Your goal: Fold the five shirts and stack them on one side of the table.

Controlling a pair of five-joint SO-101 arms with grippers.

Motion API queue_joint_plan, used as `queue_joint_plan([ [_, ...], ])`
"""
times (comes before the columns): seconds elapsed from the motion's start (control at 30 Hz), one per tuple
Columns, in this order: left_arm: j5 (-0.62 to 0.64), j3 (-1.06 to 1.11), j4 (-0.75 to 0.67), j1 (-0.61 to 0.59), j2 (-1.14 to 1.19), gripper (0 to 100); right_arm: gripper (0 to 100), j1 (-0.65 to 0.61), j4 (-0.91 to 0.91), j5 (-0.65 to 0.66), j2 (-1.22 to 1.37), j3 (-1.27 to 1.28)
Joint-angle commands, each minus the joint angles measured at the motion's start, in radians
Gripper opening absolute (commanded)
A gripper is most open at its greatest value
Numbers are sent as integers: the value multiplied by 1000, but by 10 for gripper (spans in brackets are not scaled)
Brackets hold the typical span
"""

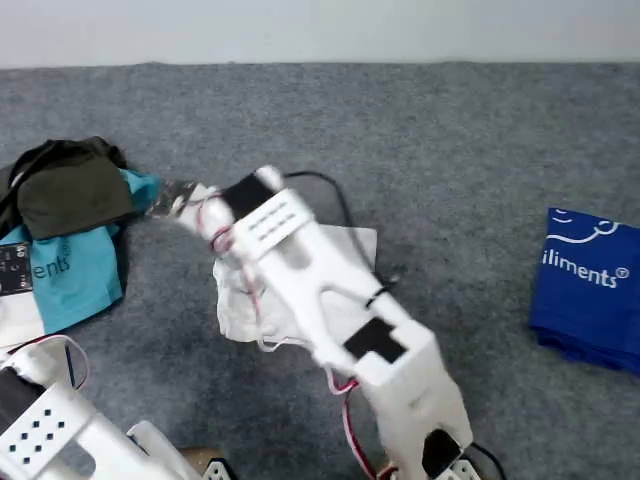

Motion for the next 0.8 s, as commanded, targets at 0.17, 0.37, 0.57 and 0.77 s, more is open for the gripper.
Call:
queue_joint_plan([
  [0.17,9,-44,0,-2,-18,16,9,-107,-68,8,51,-63],
  [0.37,9,-44,-2,0,-18,16,9,-28,62,14,-65,-150],
  [0.57,9,-44,-2,0,-18,16,9,44,12,12,-44,-172],
  [0.77,9,-44,-2,0,-18,16,9,-22,-122,8,111,-176],
])
